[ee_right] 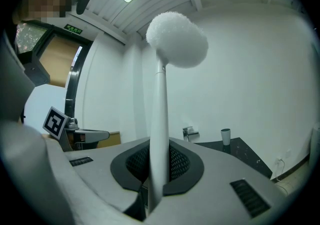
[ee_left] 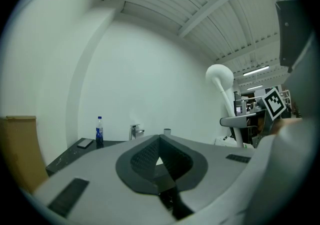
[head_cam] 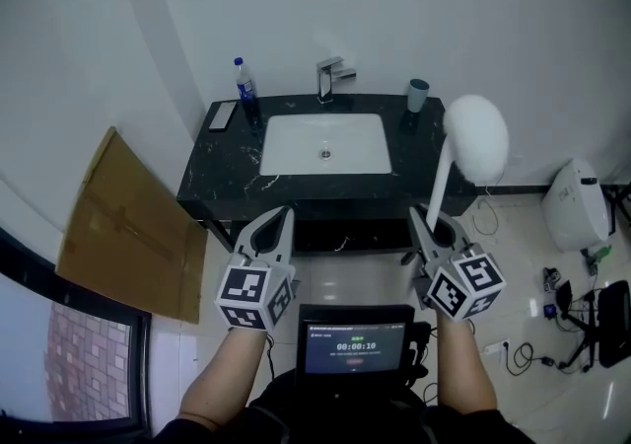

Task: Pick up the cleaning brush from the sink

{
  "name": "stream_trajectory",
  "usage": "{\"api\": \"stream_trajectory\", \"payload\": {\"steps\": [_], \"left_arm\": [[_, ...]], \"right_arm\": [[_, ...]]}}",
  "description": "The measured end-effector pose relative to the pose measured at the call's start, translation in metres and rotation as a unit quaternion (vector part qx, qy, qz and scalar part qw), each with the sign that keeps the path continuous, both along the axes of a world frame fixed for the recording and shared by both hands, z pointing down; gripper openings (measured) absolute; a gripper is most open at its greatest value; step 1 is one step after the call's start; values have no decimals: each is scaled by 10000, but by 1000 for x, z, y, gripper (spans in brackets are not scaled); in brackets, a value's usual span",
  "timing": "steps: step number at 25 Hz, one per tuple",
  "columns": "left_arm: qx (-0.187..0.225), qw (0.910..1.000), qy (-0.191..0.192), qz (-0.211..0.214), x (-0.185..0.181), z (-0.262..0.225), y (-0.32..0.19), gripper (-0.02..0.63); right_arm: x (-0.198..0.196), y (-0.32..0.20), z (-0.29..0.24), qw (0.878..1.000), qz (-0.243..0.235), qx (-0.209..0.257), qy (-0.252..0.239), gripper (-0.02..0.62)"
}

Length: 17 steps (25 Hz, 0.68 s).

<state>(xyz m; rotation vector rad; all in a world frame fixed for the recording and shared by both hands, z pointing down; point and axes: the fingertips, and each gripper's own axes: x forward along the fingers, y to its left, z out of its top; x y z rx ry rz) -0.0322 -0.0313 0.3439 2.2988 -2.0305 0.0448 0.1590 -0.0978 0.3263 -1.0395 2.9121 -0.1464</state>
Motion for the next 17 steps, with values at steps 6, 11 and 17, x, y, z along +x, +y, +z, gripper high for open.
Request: {"api": "stream_trajectory", "payload": {"steps": [6,11,17], "left_arm": [[17,10000,13,-12,-5,0,1,-9],[7,10000,-96,-10,-2,0,3,-9],[4,10000,-72,27,-1,-2,4,-9]], "right_arm": [[-2,-1,-1,10000,41,5,68,-1],[1,1,1,9999,79,-5,126,-2],[1,4,0,9999,82,-20,116,-2]]}}
